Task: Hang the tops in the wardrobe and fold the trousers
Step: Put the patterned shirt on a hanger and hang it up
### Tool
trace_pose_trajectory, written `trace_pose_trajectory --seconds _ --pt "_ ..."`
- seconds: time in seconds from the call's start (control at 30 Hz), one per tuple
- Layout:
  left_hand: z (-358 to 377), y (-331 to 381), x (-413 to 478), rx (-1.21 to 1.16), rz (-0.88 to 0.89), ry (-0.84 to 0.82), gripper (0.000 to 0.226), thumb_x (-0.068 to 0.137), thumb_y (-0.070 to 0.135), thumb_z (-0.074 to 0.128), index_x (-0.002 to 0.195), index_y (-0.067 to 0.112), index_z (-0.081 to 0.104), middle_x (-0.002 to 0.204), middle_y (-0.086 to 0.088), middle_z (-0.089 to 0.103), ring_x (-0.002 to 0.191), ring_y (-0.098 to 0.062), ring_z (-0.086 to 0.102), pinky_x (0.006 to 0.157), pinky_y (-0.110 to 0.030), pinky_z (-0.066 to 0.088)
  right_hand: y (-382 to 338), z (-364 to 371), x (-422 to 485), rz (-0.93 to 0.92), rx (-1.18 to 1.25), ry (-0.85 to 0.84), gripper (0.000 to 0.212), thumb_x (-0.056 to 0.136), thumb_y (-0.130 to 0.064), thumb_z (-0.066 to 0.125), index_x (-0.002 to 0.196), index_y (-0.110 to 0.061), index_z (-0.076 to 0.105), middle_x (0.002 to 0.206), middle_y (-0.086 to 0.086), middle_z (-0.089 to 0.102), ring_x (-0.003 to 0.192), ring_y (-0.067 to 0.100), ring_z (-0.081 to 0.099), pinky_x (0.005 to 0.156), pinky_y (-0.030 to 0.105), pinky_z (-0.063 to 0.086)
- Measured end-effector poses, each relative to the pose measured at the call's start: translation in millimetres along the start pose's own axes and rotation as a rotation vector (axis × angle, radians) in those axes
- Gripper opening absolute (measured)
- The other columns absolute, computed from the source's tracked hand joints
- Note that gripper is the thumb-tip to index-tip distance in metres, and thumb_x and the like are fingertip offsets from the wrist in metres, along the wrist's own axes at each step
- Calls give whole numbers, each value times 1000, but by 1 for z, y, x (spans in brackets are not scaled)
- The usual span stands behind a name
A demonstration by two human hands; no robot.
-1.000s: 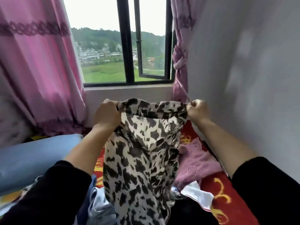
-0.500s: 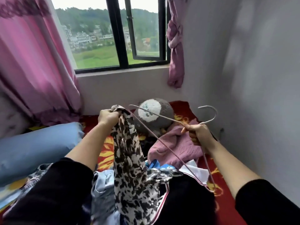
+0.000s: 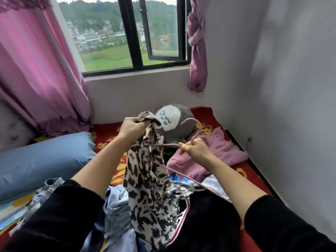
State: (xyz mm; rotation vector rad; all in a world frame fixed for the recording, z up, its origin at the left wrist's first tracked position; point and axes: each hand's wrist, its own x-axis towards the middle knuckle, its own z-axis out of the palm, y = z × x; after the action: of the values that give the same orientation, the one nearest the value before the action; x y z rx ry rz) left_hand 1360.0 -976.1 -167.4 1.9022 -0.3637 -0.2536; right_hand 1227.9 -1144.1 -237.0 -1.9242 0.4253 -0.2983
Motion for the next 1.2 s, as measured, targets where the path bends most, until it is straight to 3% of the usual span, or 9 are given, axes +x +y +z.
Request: trace_pose_trajectory --seconds 0.17,0.27,0.4,0.5,0.67,0.73,0.83,1.07,1.2 --pt "-4 8 -25 165 6 -372 23 84 33 69 83 10 71 64 4 60 55 -8 51 53 -20 40 -26 23 8 -48 -42 102 46 88 -19 59 44 -17 44 43 -8 40 52 15 39 60 36 33" --pt "-21 7 -29 102 12 -592 32 80 36 71 105 17 71 86 5 71 80 -8 64 69 -23 50 -38 21 6 -61 15 117 40 83 -11 55 46 -17 40 48 -2 44 54 16 42 61 40 36" --pt "-28 -5 -20 539 313 -255 48 73 30 58 119 43 61 115 16 53 114 -6 45 97 -26 39 -51 16 -6 -97 70 35 35 85 -16 60 52 -16 49 57 2 52 60 15 49 64 37 45" --pt "-17 -13 -20 914 482 -227 35 73 37 42 96 31 68 96 11 62 103 -15 54 92 -34 37 -57 21 -14 -69 226 -77 17 83 -6 58 66 -5 57 54 4 47 45 8 45 43 23 39" --pt "-16 -12 -26 714 641 -208 21 76 21 42 56 14 46 63 5 46 60 -14 46 62 -33 40 -44 5 -12 76 662 -325 30 79 11 34 75 2 63 69 13 58 56 17 52 44 20 43" --pt "-18 -11 -33 662 687 -205 23 76 16 45 54 17 43 59 6 42 56 -11 41 57 -27 36 -25 -3 -4 27 321 -381 16 81 -3 61 96 -4 67 87 14 67 74 17 65 64 25 55" --pt "-18 -8 -40 595 729 -215 24 79 7 52 55 13 52 59 7 41 55 -9 40 53 -18 30 -5 9 6 44 -179 -600 52 68 -42 80 115 -24 64 109 3 70 102 15 65 94 38 52" --pt "-34 -7 -48 587 751 -149 20 76 6 51 57 10 54 57 6 41 55 -11 39 53 -23 31 -6 24 5 70 200 -392 19 87 -31 69 94 -14 72 93 6 71 87 16 63 87 35 52" --pt "-52 -19 -47 588 664 -75 23 74 11 48 63 2 65 59 1 45 58 -19 43 55 -23 32 -13 8 -3 -92 3 -398 18 82 -24 75 85 -7 69 71 -3 65 65 3 55 60 20 46"
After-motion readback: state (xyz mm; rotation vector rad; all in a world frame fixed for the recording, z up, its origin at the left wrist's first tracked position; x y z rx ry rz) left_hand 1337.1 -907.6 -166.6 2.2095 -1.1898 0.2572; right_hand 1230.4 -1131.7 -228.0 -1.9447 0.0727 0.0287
